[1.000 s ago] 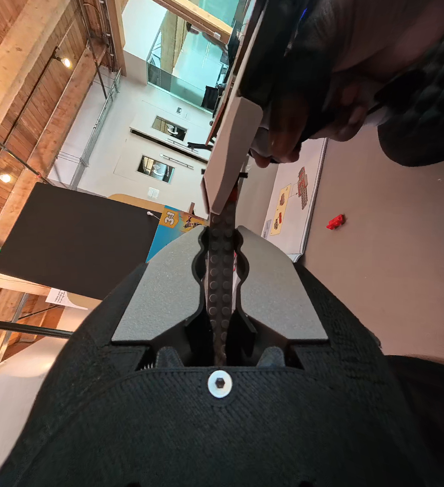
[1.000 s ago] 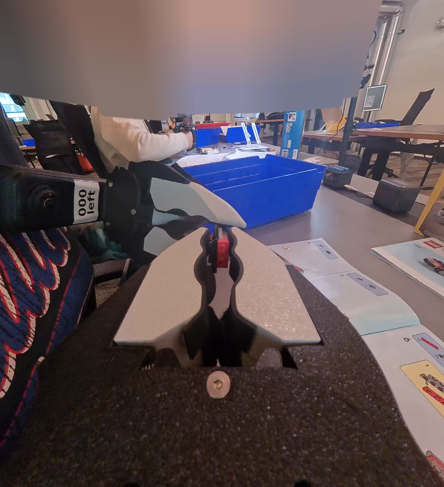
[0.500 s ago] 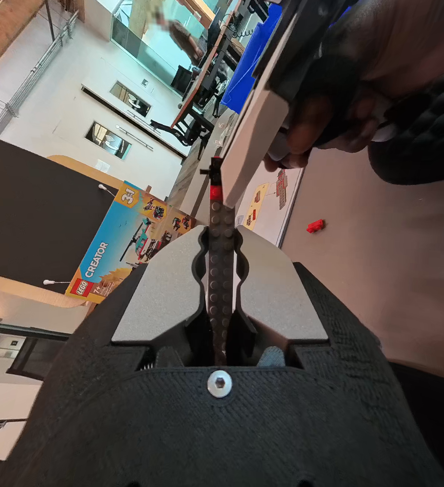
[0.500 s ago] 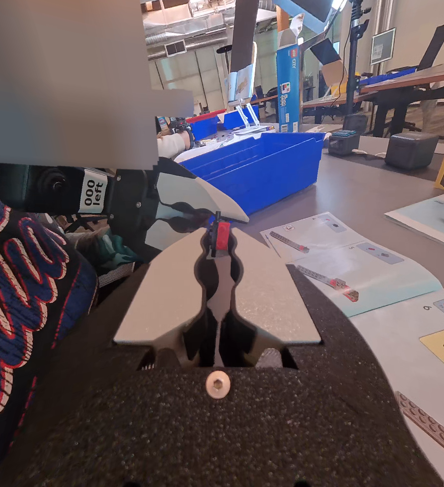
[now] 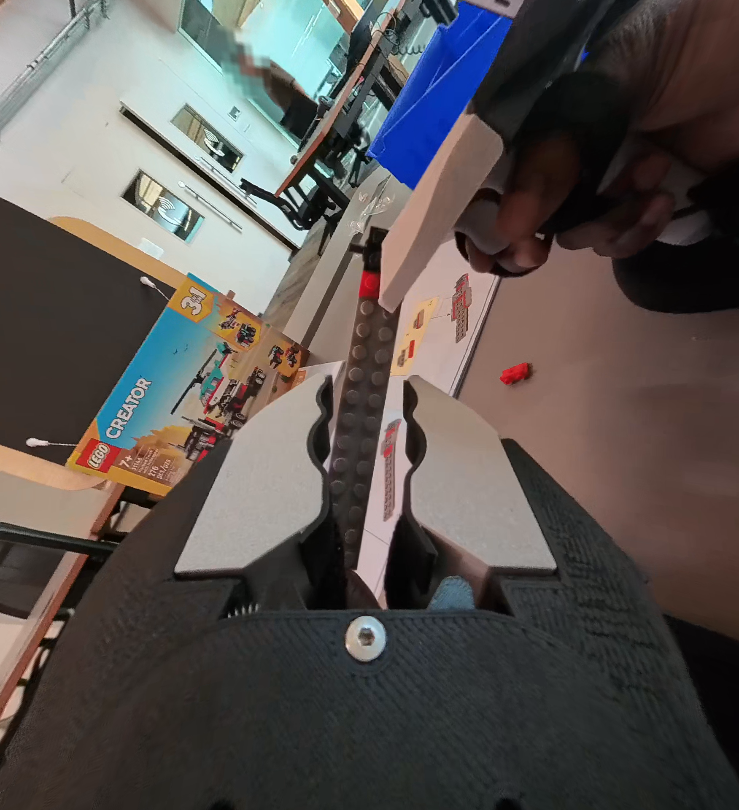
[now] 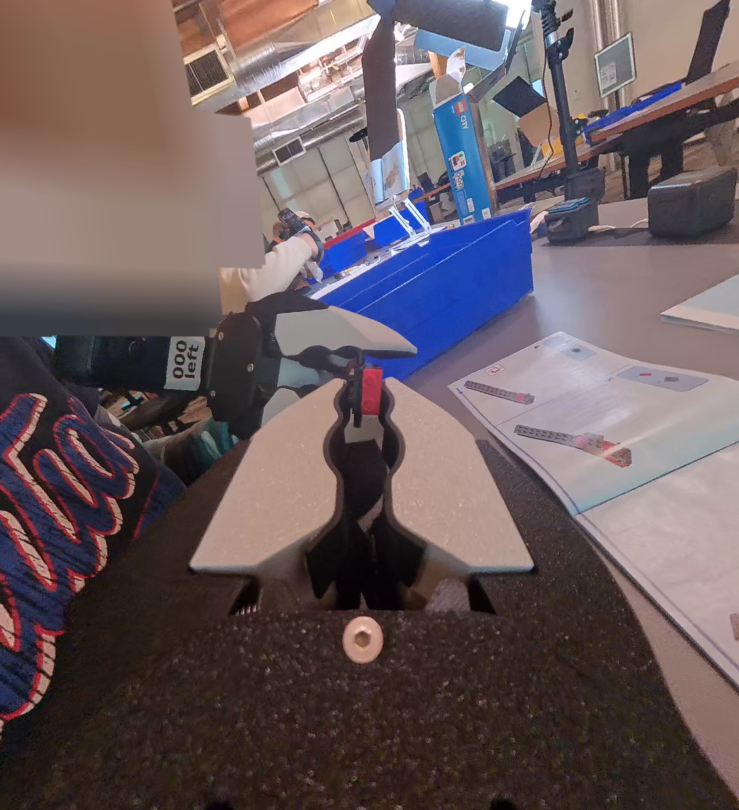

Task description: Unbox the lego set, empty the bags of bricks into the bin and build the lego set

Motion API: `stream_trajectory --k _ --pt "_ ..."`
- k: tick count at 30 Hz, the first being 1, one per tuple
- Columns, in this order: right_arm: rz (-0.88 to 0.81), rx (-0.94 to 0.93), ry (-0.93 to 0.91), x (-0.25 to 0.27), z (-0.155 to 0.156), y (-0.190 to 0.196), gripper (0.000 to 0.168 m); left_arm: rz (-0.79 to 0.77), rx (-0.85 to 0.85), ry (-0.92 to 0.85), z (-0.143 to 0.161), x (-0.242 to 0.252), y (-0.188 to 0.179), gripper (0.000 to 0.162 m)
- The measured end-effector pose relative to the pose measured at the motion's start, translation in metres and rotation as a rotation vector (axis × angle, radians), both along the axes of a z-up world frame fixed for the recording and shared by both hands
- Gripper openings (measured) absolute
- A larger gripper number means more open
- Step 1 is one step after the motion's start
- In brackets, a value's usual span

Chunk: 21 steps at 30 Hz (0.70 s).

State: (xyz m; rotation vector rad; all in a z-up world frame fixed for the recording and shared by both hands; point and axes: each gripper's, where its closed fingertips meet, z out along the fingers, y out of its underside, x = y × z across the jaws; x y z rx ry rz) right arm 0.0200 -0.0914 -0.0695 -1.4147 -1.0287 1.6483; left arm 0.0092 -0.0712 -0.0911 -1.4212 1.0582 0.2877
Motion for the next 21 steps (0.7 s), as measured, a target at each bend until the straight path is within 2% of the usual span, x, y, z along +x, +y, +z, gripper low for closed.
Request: stream_trajectory --k 3,8,13,16,18,20,21 --pt "0.006 -0.028 -0.008 0.000 -0.002 0.002 0.012 -0.008 0.017 -0.003 0.002 0.002 -0.001 0.020" --pt "0.012 -0.098 -0.064 -0.004 -0.010 0.003 0.012 -0.023 -0.056 0.031 -0.008 -0.002 -0.001 0.018" --pt "0.051 -0.165 -0.040 -0.005 -0.008 0.004 0.014 -0.064 -0.135 -0.026 -0.010 -0.002 -0.004 0.018" --pt "0.021 -0.049 0.007 0.003 0.003 0.011 0.047 -0.079 -0.347 -0.075 -0.026 -0.008 -0.009 0.018" --pt "-0.004 0.120 -0.007 0.009 0.005 0.015 0.065 -0.090 -0.525 -0.113 -0.040 -0.016 -0.017 0.018" --pt "0.017 0.307 -0.044 0.012 0.002 0.013 0.077 -0.121 -0.714 -0.162 -0.052 -0.020 -0.029 0.018" --pt "0.041 0.383 -0.076 0.011 -0.003 0.011 0.078 -0.142 -0.773 -0.186 -0.055 -0.022 -0.034 0.018"
